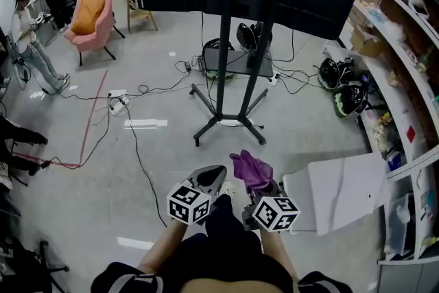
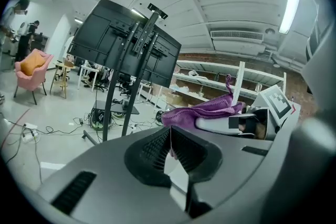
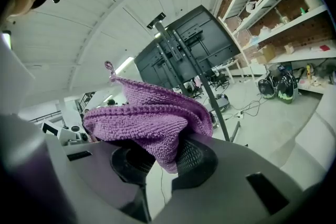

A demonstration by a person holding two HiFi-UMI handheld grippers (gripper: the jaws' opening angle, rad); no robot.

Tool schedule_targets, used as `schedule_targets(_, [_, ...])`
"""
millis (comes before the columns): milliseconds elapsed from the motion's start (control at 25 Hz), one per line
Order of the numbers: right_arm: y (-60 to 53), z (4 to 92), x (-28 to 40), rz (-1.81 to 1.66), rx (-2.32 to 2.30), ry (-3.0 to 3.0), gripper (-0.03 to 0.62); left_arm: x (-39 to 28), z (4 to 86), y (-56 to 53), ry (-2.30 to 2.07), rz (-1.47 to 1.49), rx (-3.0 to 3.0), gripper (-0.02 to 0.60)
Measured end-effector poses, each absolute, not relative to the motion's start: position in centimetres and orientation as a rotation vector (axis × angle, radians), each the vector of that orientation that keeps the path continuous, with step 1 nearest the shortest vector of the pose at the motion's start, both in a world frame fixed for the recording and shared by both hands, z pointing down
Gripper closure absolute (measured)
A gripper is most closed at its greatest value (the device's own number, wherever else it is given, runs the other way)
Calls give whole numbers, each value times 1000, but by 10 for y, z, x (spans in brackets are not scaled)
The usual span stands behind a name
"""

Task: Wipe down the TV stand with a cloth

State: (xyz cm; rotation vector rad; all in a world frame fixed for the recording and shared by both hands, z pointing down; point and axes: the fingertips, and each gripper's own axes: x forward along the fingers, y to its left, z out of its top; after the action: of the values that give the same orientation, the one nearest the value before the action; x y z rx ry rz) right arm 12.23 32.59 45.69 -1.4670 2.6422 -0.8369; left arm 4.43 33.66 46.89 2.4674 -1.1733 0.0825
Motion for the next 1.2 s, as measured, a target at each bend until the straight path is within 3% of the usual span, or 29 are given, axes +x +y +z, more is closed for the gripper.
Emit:
schedule_targets(800, [99,421,124,-675,-1372,2728,530,48,437,107,-1288,4,2450,574])
schedule_targets(1200, [31,418,125,-659,-1314,2744,530,58,434,41,-1279,42,2457,575])
